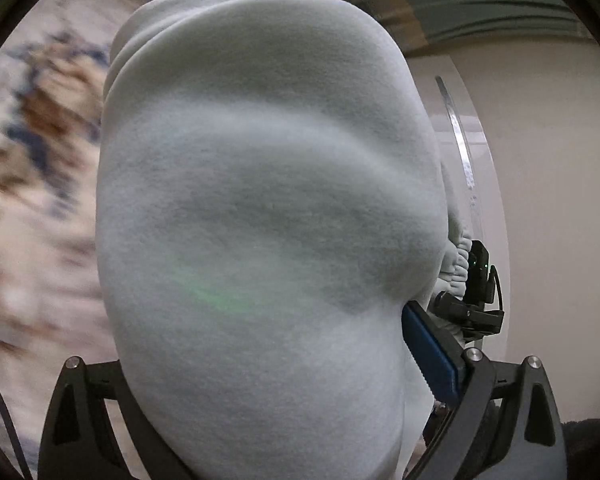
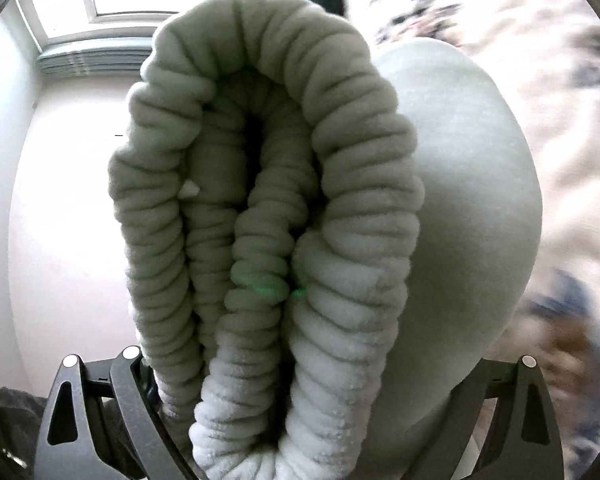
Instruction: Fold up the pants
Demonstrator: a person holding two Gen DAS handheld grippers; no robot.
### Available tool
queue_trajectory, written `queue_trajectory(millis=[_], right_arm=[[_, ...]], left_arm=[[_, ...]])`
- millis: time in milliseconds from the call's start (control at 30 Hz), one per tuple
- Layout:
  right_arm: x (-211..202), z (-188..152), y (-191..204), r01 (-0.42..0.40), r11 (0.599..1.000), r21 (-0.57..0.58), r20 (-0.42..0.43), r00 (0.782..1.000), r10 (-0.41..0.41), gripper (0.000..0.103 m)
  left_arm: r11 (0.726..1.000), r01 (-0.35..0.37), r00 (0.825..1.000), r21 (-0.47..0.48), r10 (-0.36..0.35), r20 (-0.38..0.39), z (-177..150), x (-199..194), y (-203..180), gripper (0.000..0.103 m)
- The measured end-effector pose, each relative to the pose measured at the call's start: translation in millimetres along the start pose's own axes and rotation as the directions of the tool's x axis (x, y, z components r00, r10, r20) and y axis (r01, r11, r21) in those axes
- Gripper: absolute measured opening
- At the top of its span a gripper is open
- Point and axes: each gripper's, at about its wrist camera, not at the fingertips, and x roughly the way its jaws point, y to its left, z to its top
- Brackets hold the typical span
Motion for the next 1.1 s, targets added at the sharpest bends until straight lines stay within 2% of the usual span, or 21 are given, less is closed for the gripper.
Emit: queue_trajectory(millis=[100,167,300,433,467,500,567,600,633,700,733,800,833,900,933,967,1000,1033,1067,1100], right_arm=[[71,13,17,-0.023,1.000,0.006,0.009,1.000,0.023,0.097],[102,24,23,-0.041,0.999,0.014,0.016,0.999,0.041,0.097],[189,41,38,-0.081,0.997,0.016,0.029,0.996,0.080,0.097],[230,32,30,-0.078,0.997,0.010,0.014,0.997,0.078,0.097],[242,35,25,-0.053,0.998,0.016,0.008,0.999,0.053,0.097],[241,16,22,-0.035,0.999,0.019,0.000,0.999,0.035,0.097],[248,12,-1,0.076,0.995,0.057,0.002,0.997,-0.076,0.096],[235,15,-20,0.124,0.989,0.084,0.003,0.992,-0.124,0.091],[228,11,-34,0.164,0.980,0.111,0.005,0.986,-0.165,0.091],[215,-3,-53,0.217,0.967,0.136,-0.005,0.976,-0.218,0.091],[219,-20,-50,0.260,0.958,0.121,-0.026,0.966,-0.259,0.091],[219,-27,-41,0.326,0.941,0.092,-0.043,0.945,-0.323,0.094],[212,-33,-40,0.363,0.926,0.099,-0.042,0.932,-0.361,0.095],[207,-39,-37,0.409,0.901,0.149,-0.047,0.913,-0.406,0.098],[222,-43,-16,0.443,0.883,0.155,-0.055,0.896,-0.440,0.100],[230,-45,-4,0.489,0.860,0.146,-0.054,0.872,-0.486,0.100],[245,-38,26,0.552,0.825,0.119,-0.041,0.833,-0.552,0.100],[240,-45,51,0.624,0.778,0.072,-0.017,0.781,-0.624,0.100],[236,-42,78,0.673,0.739,0.037,0.014,0.739,-0.674,0.100],[229,-52,103,0.726,0.688,0.008,0.056,0.686,-0.725,0.100]], left_arm=[[0.999,-0.036,0.999,0.005,0.036,-0.003,35,-50,44,0.098],[0.998,-0.056,0.998,0.023,0.056,-0.002,58,-81,71,0.098],[0.996,-0.081,0.997,0.045,0.081,0.004,92,-136,128,0.098],[0.994,-0.108,0.994,0.019,0.108,0.003,113,-151,180,0.098],[0.990,-0.139,0.990,0.002,0.139,-0.017,117,-148,200,0.098],[0.986,-0.167,0.985,-0.012,0.167,-0.042,117,-143,214,0.098],[0.964,-0.265,0.960,-0.035,0.260,-0.099,115,-132,244,0.098],[0.950,-0.310,0.946,-0.037,0.304,-0.115,112,-128,256,0.100],[0.947,-0.320,0.941,-0.033,0.313,-0.128,107,-125,267,0.102],[0.955,-0.295,0.948,-0.032,0.289,-0.130,102,-125,268,0.102],[0.953,-0.302,0.947,-0.024,0.297,-0.122,99,-125,265,0.102],[0.945,-0.327,0.940,-0.015,0.323,-0.107,87,-125,254,0.102],[0.932,-0.361,0.929,-0.015,0.358,-0.097,82,-127,246,0.102],[0.896,-0.445,0.893,0.001,0.444,-0.073,75,-133,229,0.102],[0.864,-0.503,0.862,0.017,0.504,-0.050,70,-138,216,0.102],[0.808,-0.588,0.808,0.043,0.589,-0.005,59,-139,188,0.102],[0.776,-0.627,0.779,0.062,0.627,0.026,54,-143,173,0.100],[0.743,-0.664,0.748,0.083,0.660,0.074,42,-146,153,0.101],[0.695,-0.712,0.701,0.100,0.700,0.134,29,-153,125,0.101],[0.668,-0.736,0.676,0.108,0.719,0.159,29,-173,148,0.101]])
